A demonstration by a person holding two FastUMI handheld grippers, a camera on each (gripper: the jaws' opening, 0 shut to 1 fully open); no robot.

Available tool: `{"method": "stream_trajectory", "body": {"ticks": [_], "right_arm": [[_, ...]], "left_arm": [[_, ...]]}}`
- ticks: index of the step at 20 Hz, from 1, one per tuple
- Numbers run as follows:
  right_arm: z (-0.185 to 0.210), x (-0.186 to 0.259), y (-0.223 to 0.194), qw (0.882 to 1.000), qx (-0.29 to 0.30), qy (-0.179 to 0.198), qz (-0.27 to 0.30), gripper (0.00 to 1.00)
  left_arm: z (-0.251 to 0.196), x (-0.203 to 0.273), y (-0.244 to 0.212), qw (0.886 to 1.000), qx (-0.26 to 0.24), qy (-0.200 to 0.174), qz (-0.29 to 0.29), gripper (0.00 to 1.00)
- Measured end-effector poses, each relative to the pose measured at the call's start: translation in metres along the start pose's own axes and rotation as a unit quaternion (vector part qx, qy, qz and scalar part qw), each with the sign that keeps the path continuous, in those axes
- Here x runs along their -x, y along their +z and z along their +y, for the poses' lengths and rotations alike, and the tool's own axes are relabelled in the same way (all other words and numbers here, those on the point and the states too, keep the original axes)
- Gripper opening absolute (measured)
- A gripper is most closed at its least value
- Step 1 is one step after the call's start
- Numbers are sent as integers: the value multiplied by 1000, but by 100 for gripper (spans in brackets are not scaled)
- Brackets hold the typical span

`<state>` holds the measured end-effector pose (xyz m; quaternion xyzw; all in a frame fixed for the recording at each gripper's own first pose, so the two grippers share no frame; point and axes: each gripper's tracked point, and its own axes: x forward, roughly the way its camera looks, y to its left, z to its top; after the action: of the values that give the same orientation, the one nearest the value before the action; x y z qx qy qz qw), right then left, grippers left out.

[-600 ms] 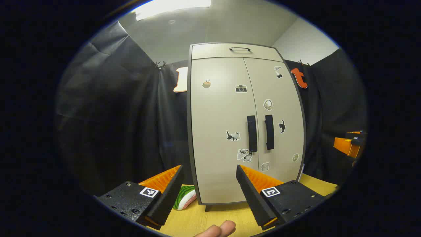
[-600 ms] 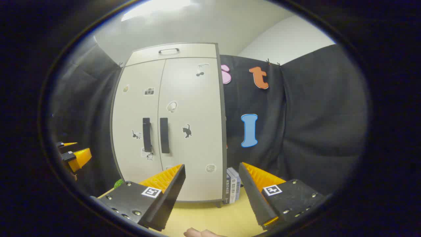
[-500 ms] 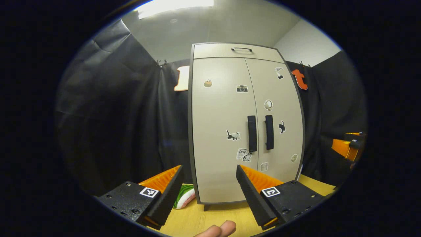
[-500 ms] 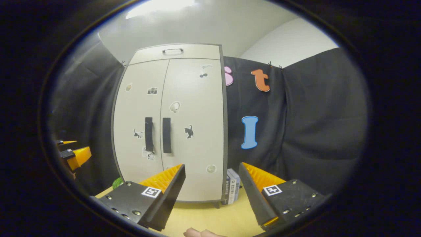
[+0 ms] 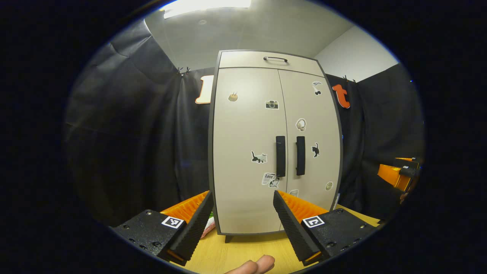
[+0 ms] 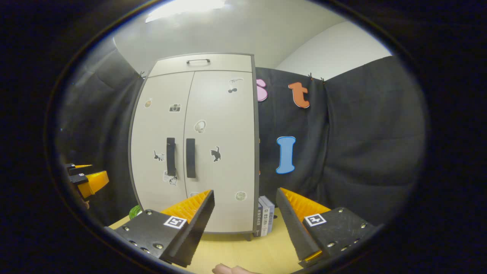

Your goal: Open the right door of the double-door shoe cabinet with the right hand, and open the left door with the left hand.

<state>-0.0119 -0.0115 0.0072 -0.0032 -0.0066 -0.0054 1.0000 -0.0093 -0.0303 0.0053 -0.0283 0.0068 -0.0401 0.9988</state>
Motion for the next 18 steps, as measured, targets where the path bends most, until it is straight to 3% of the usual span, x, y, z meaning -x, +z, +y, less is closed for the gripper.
{"method": "stream_trajectory", "body": {"ticks": [7,9,18], "right_arm": [[3,0,-2,1000,4,13,1,94],[11,-3,-4,1000,6,23,3,97],[53,-64,-2,999,0,51,19,94]], "left_arm": [[-17,12,10,1000,0,-13,-12,98],[-18,12,10,1000,1,-13,-11,98],[-4,8,-2,1000,0,-8,-2,98]]}}
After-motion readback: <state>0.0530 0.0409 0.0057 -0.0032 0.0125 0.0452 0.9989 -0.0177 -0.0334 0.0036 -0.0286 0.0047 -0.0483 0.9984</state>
